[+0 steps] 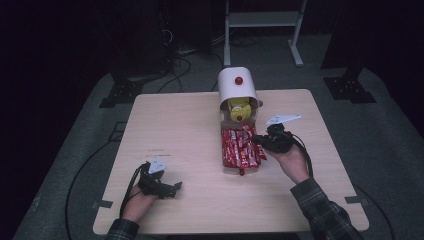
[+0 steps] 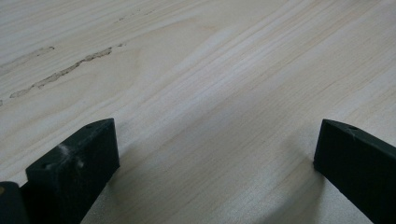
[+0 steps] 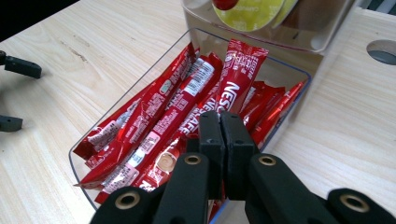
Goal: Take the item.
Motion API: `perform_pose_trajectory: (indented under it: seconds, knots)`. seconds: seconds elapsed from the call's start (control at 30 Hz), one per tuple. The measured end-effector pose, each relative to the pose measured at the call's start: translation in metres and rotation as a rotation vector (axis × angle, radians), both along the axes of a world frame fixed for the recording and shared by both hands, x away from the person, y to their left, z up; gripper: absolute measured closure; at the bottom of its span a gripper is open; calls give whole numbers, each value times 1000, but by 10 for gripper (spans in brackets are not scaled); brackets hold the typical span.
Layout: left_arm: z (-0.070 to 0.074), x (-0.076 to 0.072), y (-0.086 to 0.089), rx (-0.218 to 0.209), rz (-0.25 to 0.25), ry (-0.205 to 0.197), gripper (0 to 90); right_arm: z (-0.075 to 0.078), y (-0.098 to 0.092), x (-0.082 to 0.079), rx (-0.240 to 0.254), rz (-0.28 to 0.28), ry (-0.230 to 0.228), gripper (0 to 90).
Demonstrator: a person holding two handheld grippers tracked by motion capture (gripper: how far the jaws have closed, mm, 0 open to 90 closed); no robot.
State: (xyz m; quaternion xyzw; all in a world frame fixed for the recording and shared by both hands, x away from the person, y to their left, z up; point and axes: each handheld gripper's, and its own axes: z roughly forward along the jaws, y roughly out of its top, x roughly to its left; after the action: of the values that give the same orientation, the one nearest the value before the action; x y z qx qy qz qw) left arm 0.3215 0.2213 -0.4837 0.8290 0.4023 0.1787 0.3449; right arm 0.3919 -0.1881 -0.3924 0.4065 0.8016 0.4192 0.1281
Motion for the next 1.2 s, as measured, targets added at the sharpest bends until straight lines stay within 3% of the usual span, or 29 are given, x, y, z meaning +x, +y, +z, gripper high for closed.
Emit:
perform_pose_trajectory:
  seconds: [0.53,1.2]
  knots:
    - [0,0,0,1,-2,3,0,7,-14,-10,-7,-21,-16,876]
    - [0,0,0,-3,1,2,0,6,-50,-22,2,-84,-17,876]
